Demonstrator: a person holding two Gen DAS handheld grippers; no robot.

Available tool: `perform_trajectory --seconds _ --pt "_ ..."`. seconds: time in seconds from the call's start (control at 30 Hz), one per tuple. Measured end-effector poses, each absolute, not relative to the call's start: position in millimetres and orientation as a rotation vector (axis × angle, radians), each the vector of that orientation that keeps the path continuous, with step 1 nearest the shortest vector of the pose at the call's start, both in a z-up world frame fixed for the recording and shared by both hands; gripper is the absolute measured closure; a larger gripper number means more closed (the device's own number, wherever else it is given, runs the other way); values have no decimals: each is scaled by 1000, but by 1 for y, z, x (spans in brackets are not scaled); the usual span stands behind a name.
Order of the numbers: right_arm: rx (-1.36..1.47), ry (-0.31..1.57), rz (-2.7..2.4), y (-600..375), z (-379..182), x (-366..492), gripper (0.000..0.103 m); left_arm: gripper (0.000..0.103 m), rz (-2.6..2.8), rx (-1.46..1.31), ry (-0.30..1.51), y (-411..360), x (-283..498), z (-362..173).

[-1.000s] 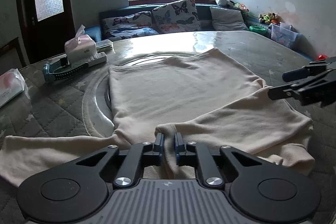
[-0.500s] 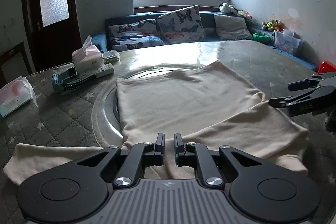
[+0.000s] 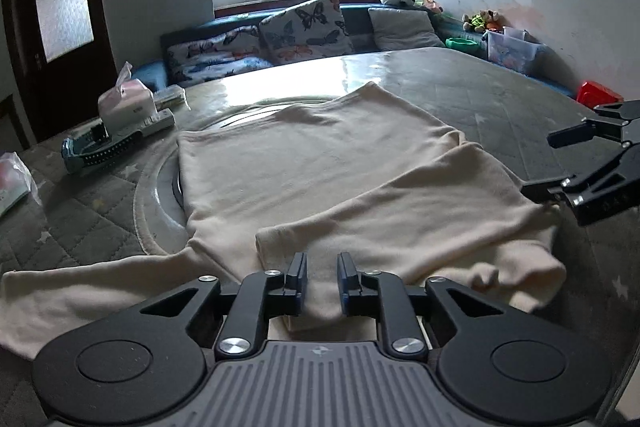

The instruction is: Fold clothes

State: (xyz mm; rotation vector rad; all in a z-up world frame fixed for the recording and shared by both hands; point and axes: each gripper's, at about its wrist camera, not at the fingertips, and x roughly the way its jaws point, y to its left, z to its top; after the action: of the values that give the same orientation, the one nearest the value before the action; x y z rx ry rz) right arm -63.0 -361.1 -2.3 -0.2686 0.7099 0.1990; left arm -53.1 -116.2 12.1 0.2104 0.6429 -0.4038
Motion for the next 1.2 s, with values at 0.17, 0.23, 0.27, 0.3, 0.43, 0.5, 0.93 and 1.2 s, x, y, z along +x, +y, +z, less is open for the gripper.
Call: perform_trajectory --seconds 0.17,0.23,0.27,0.3,0.43,0.5,0.93,1.2 --pt "-312 677 196 -355 2 -74 11 77 -395 203 620 -109 -63 15" --pt "-309 661 204 -353 6 -74 10 75 -387 201 618 -107 -66 14" --pt "-310 657 209 -350 6 -73 9 75 -382 205 620 -106 -67 13" --pt "-310 659 215 -348 5 -72 9 73 -375 212 622 -105 -68 11" --pt "-325 684 241 -338 -3 -69 9 66 -357 211 619 -98 -73 11" --pt "-338 680 248 -334 -2 -69 9 63 -350 200 621 -92 -74 13" --pt "-388 675 379 -283 2 -56 8 50 -245 113 595 -55 -82 26" --pt "-426 664 467 -242 4 -50 8 47 -120 44 604 -16 -76 28"
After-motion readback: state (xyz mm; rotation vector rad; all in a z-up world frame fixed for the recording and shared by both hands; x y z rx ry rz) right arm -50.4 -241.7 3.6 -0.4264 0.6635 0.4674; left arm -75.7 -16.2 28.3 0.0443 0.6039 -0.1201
